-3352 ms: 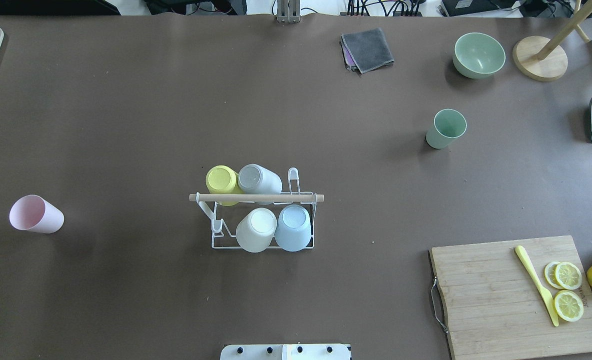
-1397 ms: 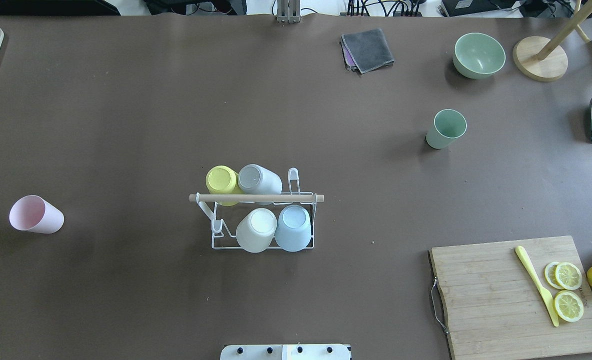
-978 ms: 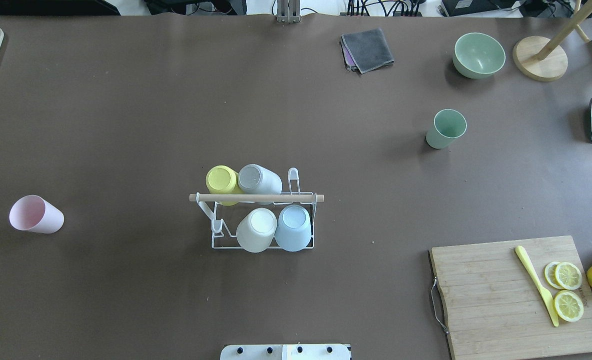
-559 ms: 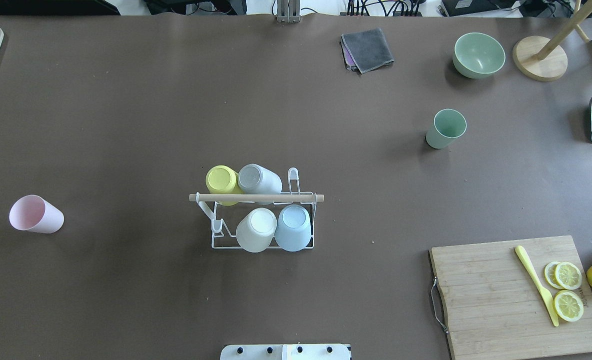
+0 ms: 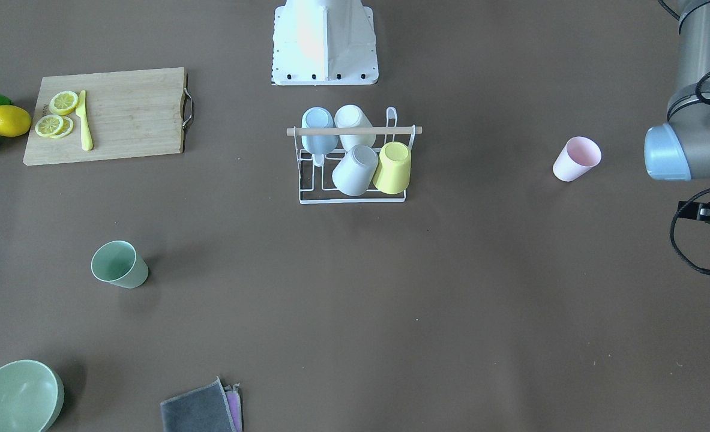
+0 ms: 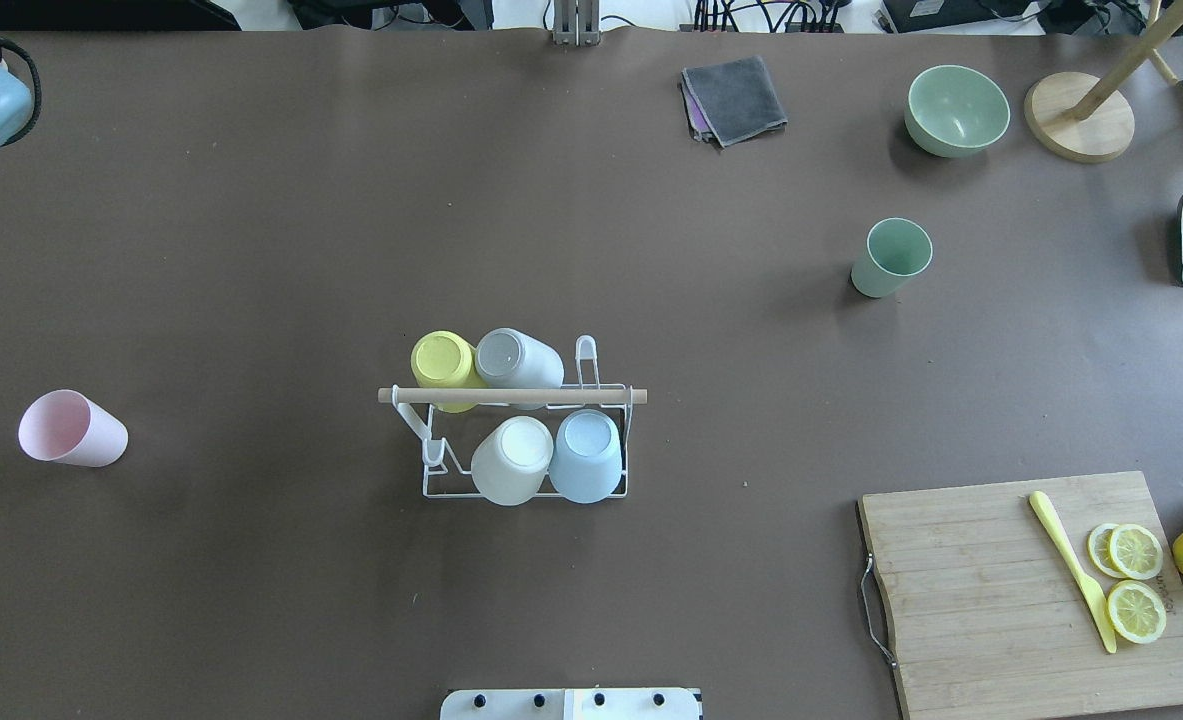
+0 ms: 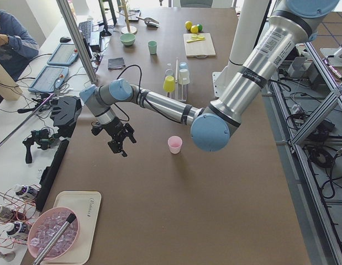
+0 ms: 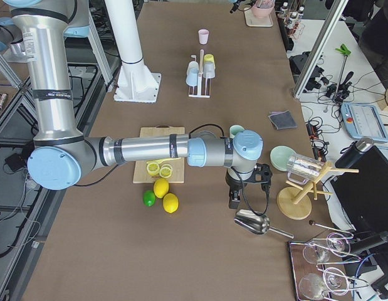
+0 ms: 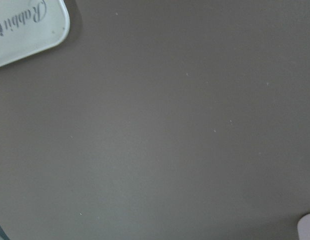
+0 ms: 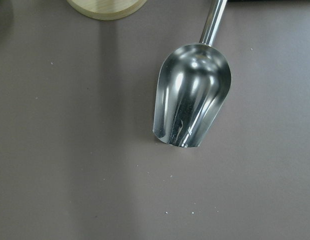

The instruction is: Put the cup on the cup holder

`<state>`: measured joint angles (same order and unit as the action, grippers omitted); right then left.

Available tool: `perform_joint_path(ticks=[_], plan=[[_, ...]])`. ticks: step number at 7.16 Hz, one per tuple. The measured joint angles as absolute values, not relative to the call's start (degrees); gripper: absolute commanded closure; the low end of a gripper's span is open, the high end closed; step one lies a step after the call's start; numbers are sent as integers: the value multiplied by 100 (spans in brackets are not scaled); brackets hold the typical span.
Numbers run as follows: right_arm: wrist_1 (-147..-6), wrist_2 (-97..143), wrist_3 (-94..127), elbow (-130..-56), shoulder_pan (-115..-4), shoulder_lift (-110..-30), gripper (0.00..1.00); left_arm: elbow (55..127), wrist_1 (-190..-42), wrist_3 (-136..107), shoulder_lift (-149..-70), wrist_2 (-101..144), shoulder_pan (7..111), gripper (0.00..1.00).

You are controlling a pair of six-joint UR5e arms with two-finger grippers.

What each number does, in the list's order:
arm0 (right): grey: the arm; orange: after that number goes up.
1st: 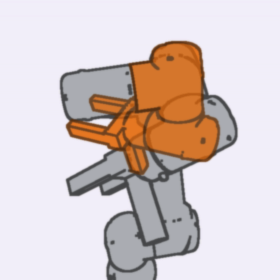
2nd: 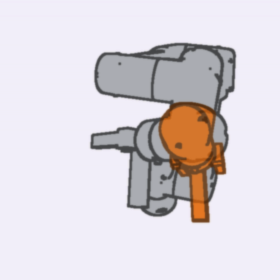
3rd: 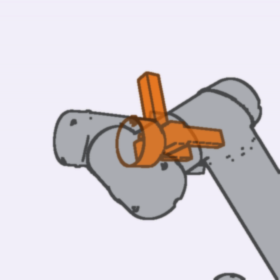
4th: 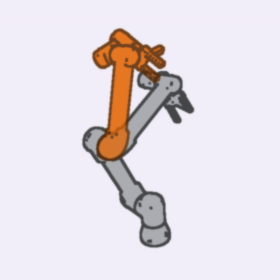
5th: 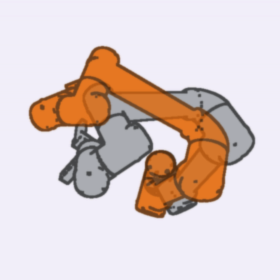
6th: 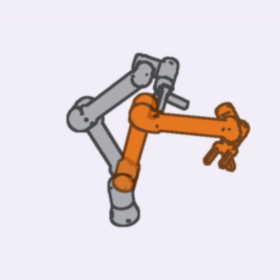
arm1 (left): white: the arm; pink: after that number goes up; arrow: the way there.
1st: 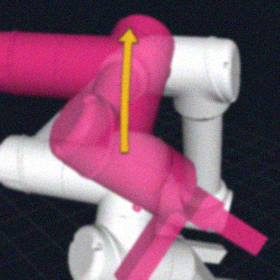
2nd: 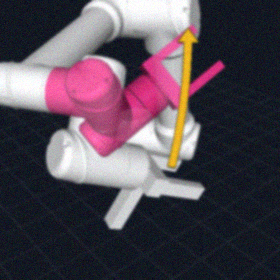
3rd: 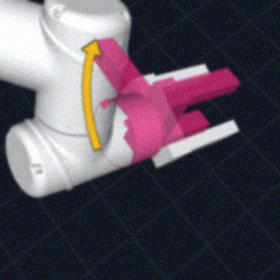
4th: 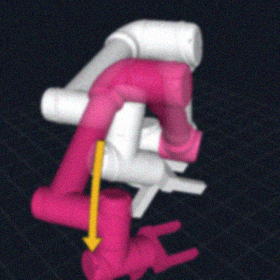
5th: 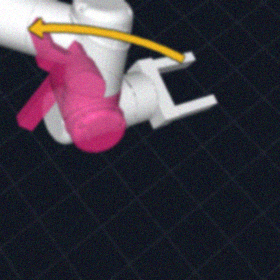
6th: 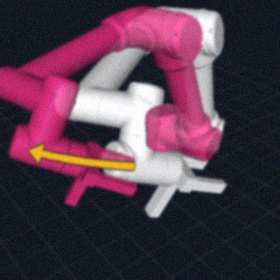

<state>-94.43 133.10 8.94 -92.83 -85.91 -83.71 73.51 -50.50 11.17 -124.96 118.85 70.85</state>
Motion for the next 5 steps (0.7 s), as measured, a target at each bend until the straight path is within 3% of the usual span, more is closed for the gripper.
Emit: perform_joint_path(ticks=[5], plan=[[-9515, 13019, 1881, -9494, -7317, -7231, 0, 6738, -4647, 1320, -13056, 11451, 6223, 3]])
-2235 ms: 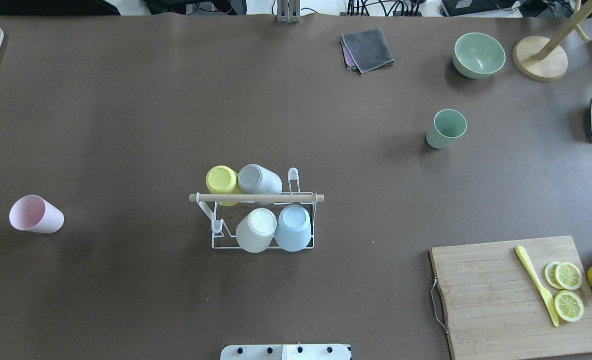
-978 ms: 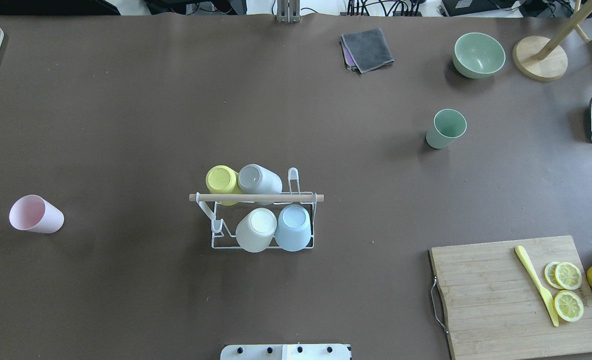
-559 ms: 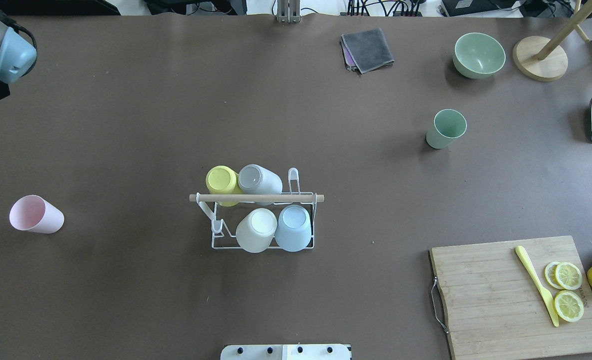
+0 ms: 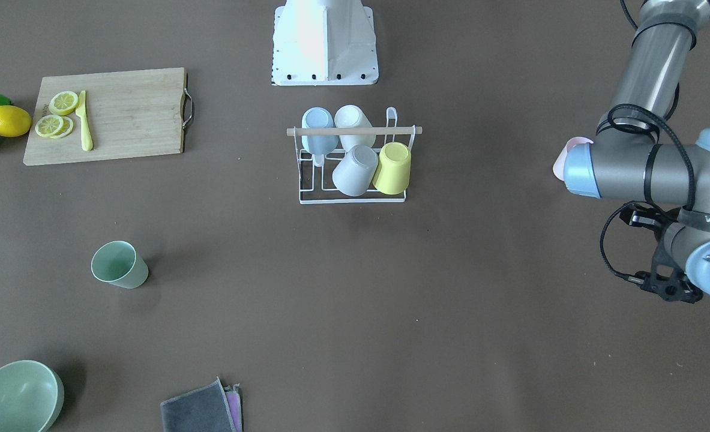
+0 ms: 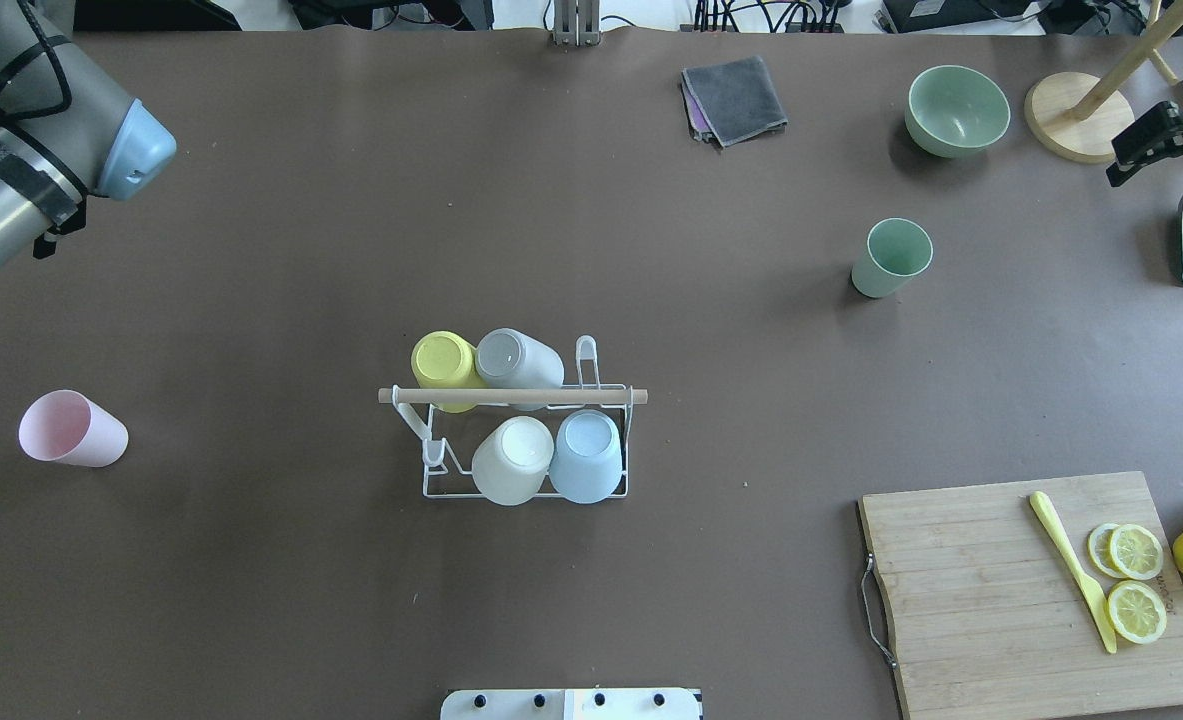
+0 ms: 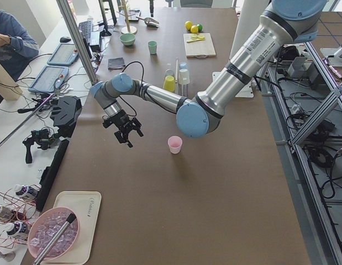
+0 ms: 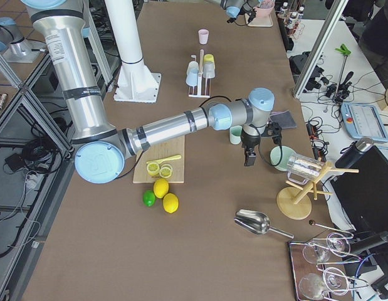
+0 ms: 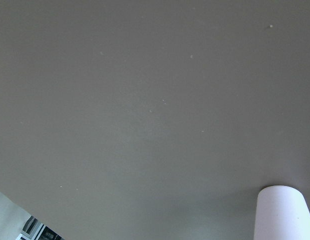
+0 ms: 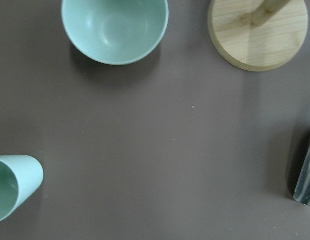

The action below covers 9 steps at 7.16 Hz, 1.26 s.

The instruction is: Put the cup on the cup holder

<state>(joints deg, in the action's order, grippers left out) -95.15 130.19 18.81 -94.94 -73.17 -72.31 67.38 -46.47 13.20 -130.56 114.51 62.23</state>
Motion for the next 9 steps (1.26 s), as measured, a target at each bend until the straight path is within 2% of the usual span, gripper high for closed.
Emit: perform_joint_path(ticks=[5, 6, 9], plan=[[-9617, 13158, 2241, -9383, -6370, -6473, 0, 6603, -4499, 1818, -13177, 11462, 5496, 3], [-9664, 13172, 2224, -9072, -6307, -6237, 0, 6588, -4412, 1980, -13186, 11472, 5376, 3], [-9693, 13260, 2018, -7483, -6196, -5222, 0, 6490, -4070, 2212, -13195, 11521, 5072, 3]])
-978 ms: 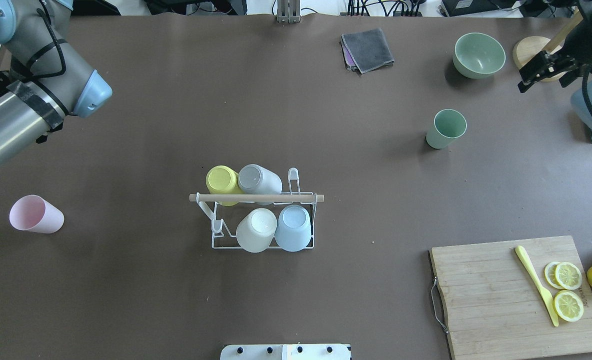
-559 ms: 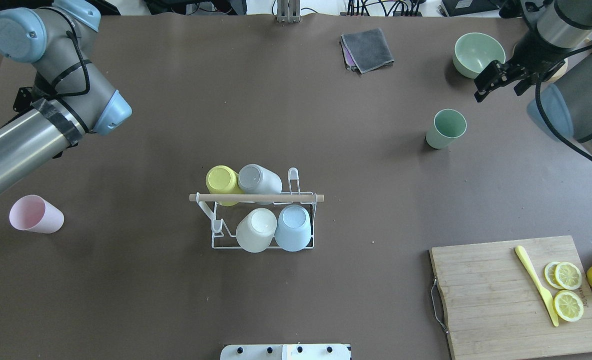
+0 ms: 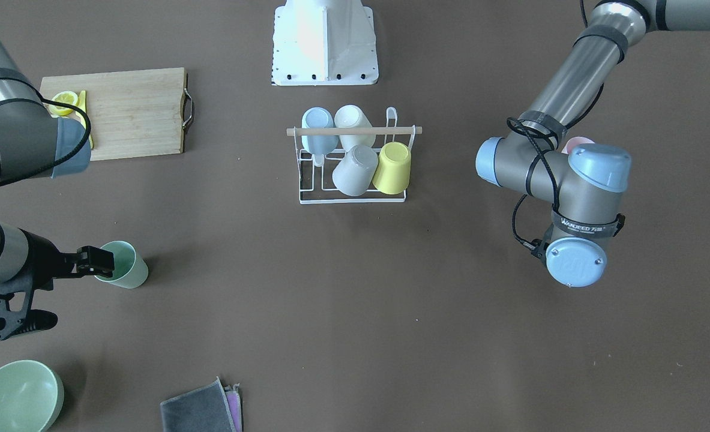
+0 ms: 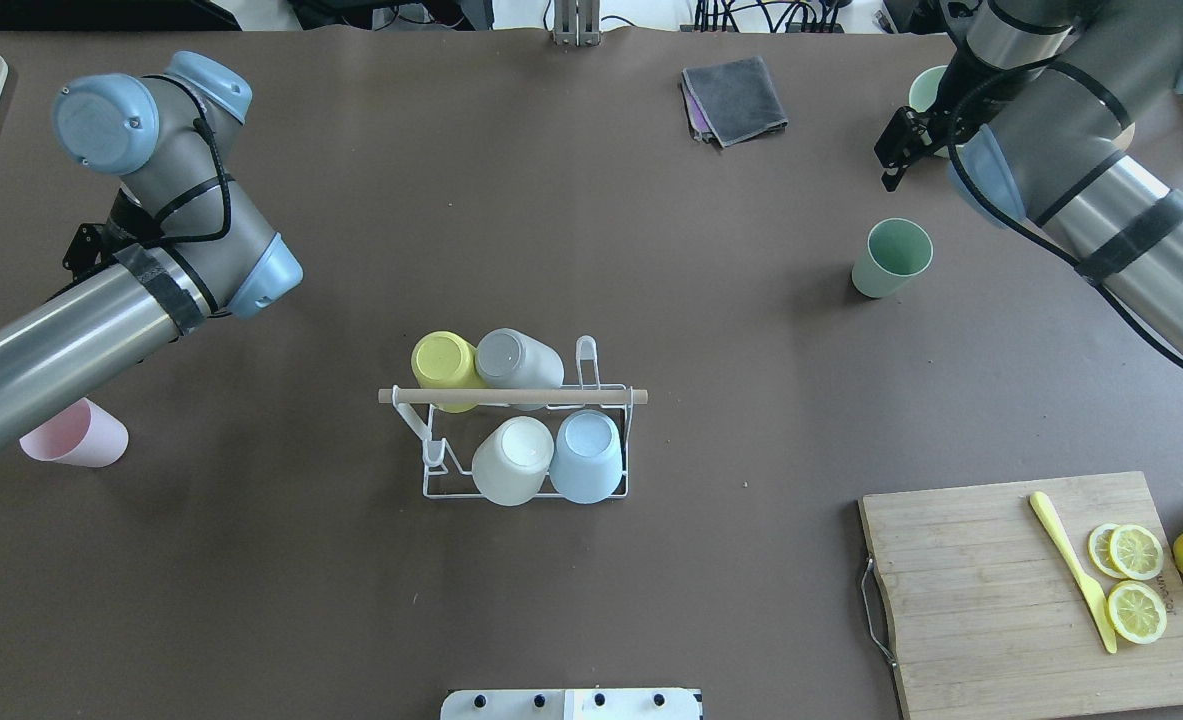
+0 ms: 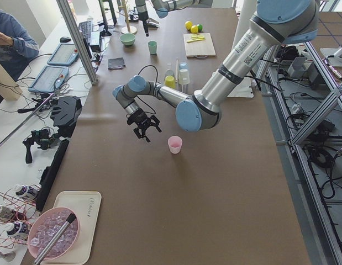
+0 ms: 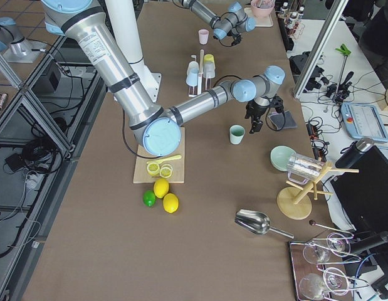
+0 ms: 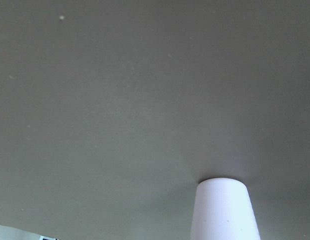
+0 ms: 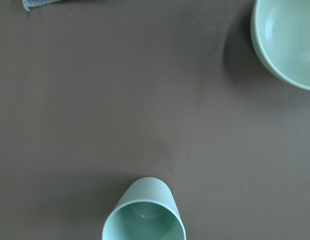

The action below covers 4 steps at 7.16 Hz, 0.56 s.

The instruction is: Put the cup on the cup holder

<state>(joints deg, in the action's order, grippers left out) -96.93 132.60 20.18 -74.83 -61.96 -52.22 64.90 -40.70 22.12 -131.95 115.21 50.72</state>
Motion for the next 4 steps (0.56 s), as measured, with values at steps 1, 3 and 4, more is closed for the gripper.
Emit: perform_joint_path(ticks=[1, 3, 4], plan=[[-9694, 13298, 1903, -6946, -6188, -4894, 0, 6476, -3909, 2328, -13196, 11549, 5010, 3], [-9748, 13317, 1479, -5744, -6169, -4178, 0, 6467, -3741, 2478, -13169, 11600, 4859, 3], [-9817, 13318, 1164, -5115, -6149, -3849, 0, 6463, -3680, 2502, -13126, 11601, 4766, 3]])
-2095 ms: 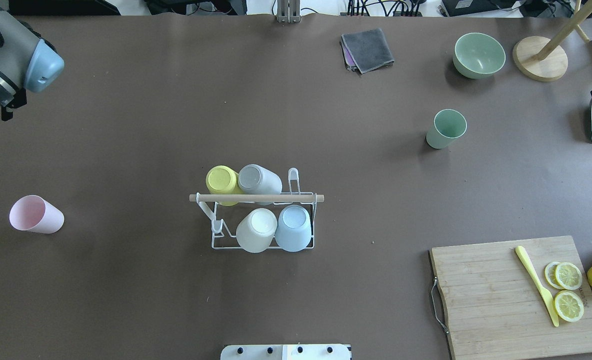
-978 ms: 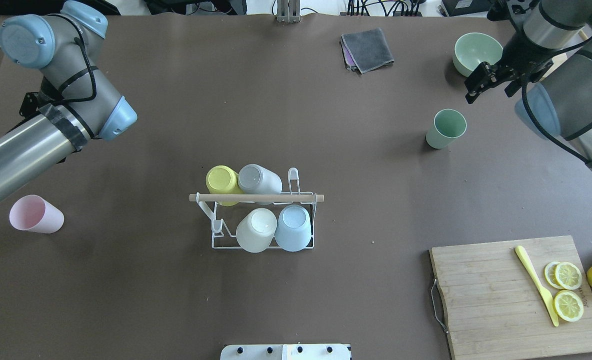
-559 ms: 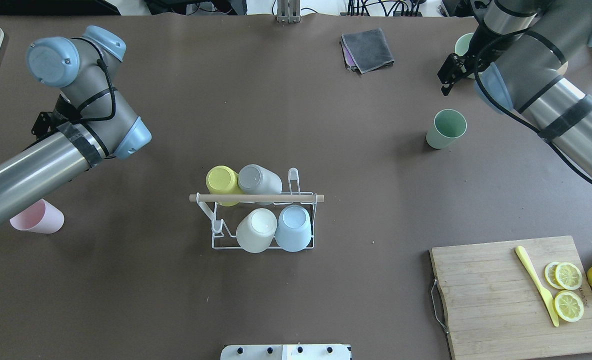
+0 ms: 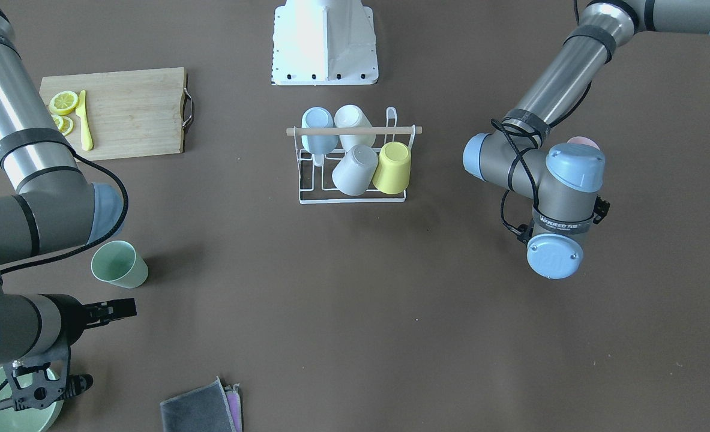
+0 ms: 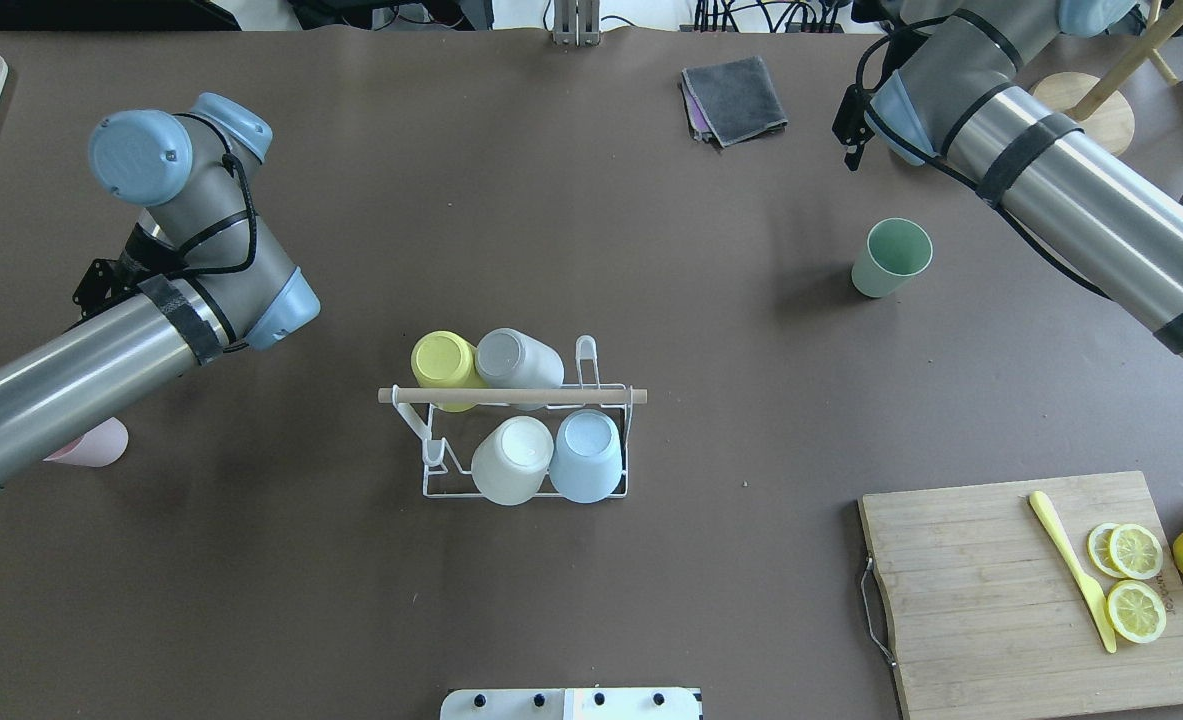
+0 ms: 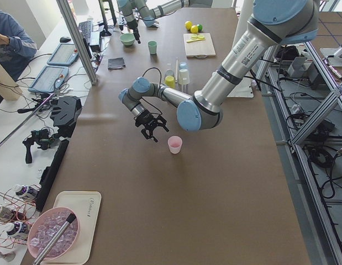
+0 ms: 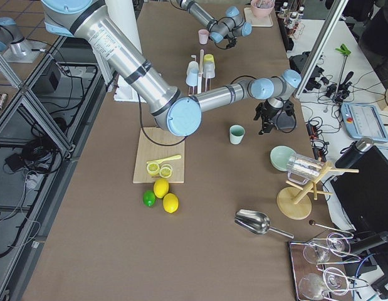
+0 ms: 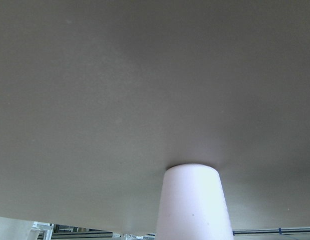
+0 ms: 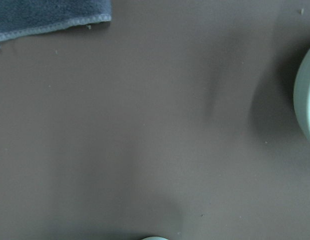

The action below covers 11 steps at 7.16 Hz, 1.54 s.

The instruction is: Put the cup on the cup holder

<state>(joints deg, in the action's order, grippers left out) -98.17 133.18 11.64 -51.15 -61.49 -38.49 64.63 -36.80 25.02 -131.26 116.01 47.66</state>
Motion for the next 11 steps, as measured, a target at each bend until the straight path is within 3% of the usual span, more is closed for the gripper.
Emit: perform_joint_path(ticks=[3, 11], plan=[[-10252, 13412, 405, -4065, -6119, -3352, 0, 6465, -3461, 2623, -12962, 11571, 4632, 3], [-10713, 13602, -568, -2446, -6006, -2583, 0, 6525, -3189, 2715, -12790, 11593, 4485, 3]])
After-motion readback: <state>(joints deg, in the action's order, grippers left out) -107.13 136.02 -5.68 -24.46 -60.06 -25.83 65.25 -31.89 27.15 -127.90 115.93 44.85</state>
